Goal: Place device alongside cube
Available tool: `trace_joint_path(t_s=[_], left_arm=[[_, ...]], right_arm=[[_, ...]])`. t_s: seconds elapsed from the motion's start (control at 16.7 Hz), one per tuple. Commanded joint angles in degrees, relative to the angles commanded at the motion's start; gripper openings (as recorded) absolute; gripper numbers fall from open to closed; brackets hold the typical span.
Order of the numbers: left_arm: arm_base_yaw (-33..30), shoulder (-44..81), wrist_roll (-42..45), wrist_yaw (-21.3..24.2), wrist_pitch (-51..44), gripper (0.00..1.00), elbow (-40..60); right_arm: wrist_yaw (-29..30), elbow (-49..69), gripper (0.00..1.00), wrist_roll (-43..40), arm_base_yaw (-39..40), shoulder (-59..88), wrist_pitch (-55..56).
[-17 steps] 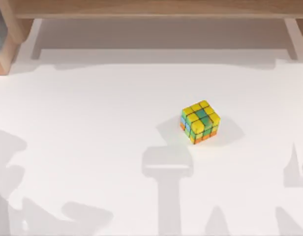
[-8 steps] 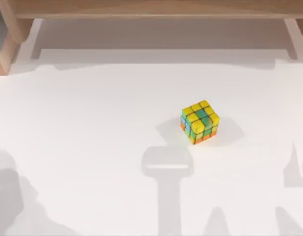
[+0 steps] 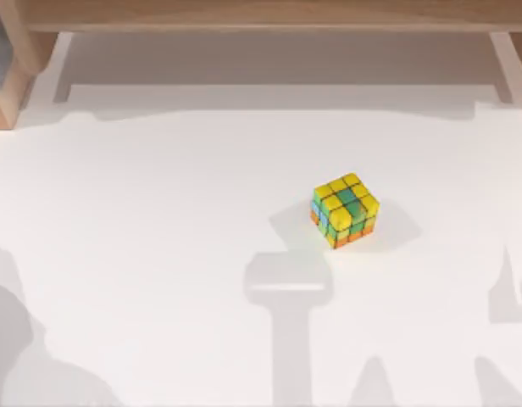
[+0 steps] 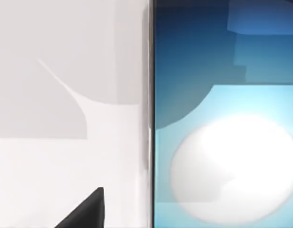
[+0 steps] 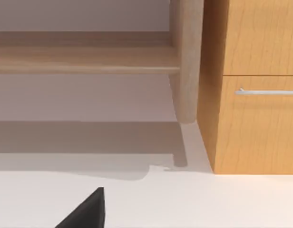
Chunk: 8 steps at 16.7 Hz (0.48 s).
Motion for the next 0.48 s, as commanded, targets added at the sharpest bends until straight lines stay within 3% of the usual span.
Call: trace_joint_path(t_s=[0.48], left_arm=[[0.3, 5.4, 0.2, 0.0, 9.7, 1.00, -4.3]], right_arm=[[0.0, 0.0, 1.00, 0.0, 0.0, 0.0, 0.0]])
